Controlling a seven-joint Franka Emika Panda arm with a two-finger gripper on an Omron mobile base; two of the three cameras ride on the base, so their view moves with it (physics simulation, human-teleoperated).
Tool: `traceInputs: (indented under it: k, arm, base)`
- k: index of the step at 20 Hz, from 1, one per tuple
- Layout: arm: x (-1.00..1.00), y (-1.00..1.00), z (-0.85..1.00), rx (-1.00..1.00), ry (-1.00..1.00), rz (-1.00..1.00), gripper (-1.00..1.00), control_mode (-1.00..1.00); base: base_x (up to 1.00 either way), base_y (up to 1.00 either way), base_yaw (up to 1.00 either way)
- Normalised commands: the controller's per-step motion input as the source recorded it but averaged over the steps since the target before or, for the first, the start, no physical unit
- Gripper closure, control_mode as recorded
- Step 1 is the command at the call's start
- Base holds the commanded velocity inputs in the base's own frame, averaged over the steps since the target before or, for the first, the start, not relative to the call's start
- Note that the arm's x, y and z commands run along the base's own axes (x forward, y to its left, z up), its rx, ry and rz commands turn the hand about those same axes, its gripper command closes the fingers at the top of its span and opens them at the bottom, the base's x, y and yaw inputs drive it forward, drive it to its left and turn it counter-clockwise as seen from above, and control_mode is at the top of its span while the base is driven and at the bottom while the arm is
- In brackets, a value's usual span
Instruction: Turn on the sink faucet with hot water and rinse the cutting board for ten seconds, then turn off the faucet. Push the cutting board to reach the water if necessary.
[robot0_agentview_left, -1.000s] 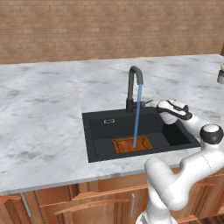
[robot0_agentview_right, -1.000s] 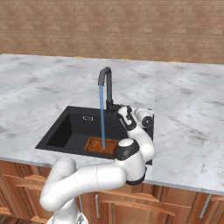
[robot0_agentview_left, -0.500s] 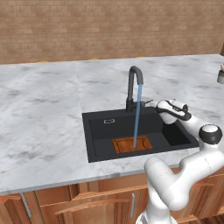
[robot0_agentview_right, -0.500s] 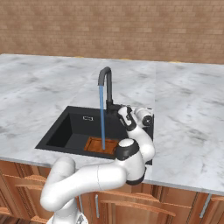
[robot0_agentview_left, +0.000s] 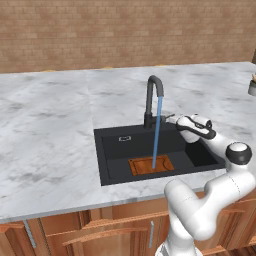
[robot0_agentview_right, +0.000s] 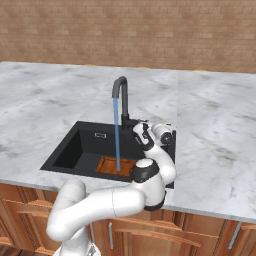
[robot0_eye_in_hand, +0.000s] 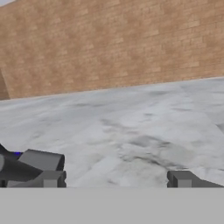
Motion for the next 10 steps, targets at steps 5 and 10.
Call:
traceInputs:
  k: [5, 10]
  arm:
    - [0.14, 0.31, 0.14, 0.0, 0.0, 0.0, -1.0, -1.0]
    - [0.09, 0.33, 0.2, 0.0, 0.0, 0.0, -1.0, -1.0]
  base:
    - [0.0, 0.0, 0.0]
    - [0.0, 0.0, 0.0]
